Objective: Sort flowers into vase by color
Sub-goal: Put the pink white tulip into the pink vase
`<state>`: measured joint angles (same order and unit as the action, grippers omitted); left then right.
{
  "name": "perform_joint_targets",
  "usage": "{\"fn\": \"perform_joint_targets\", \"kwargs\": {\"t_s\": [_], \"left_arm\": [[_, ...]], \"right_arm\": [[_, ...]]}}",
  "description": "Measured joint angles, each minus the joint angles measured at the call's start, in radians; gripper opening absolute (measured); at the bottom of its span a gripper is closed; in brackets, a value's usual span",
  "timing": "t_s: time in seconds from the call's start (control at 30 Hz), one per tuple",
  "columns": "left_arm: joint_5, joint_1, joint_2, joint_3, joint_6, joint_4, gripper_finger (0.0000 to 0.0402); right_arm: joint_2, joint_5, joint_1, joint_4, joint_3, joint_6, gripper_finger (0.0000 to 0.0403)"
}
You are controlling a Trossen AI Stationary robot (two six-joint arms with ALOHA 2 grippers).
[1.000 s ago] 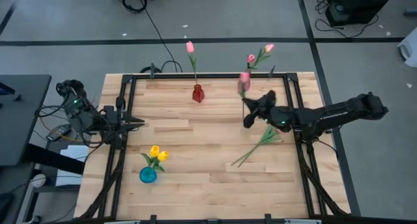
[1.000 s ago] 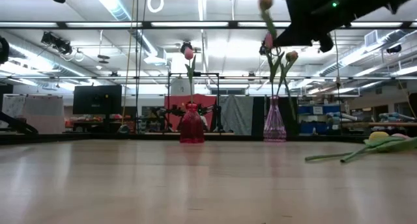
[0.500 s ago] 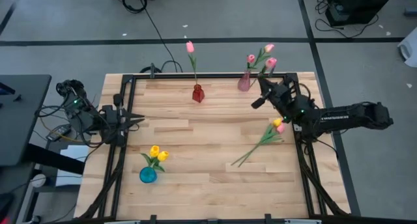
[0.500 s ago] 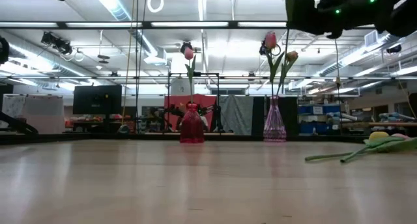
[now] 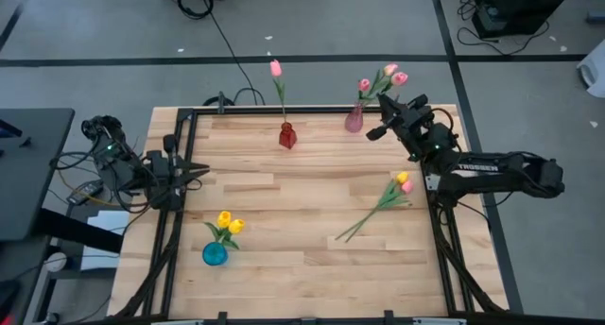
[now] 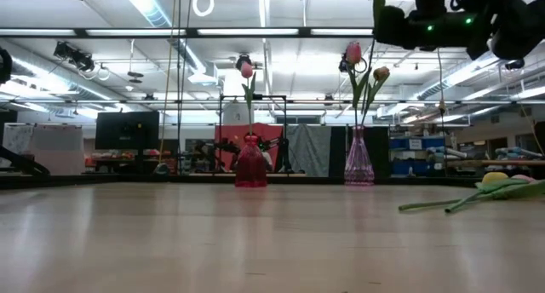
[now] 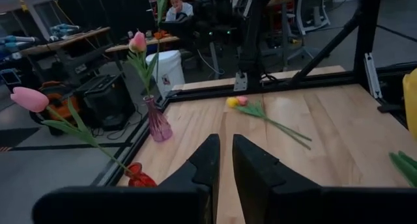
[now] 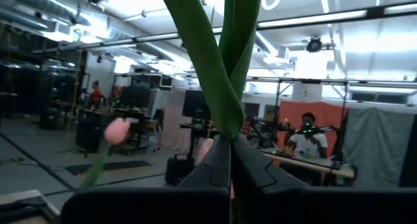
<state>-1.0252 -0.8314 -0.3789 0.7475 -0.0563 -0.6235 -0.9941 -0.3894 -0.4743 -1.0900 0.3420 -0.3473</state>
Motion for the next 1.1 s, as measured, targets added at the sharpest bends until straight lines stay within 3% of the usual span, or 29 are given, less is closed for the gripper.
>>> {"fn": "perform_joint_targets", "kwargs": {"t_s": [0.33,0.67,1.1], "left_arm": [[-0.003,0.0,0.0,0.0,-0.004,0.003,0.0046],[-0.003,0.0,0.0,0.0,-0.015,0.002,0.0046],[0.004,0.0,-0.001,0.0,-0.057,0.001,0.0046]], "right_arm": [[-0.154,0.102,-0.106,-0.121,0.0,0.039,0.0009],[-0.267,0.104,-0.129,-0.155,0.0,0.04,0.0009],[-0.264,0.072,-0.131,0.094,0.0,0.193,0.0009]]}}
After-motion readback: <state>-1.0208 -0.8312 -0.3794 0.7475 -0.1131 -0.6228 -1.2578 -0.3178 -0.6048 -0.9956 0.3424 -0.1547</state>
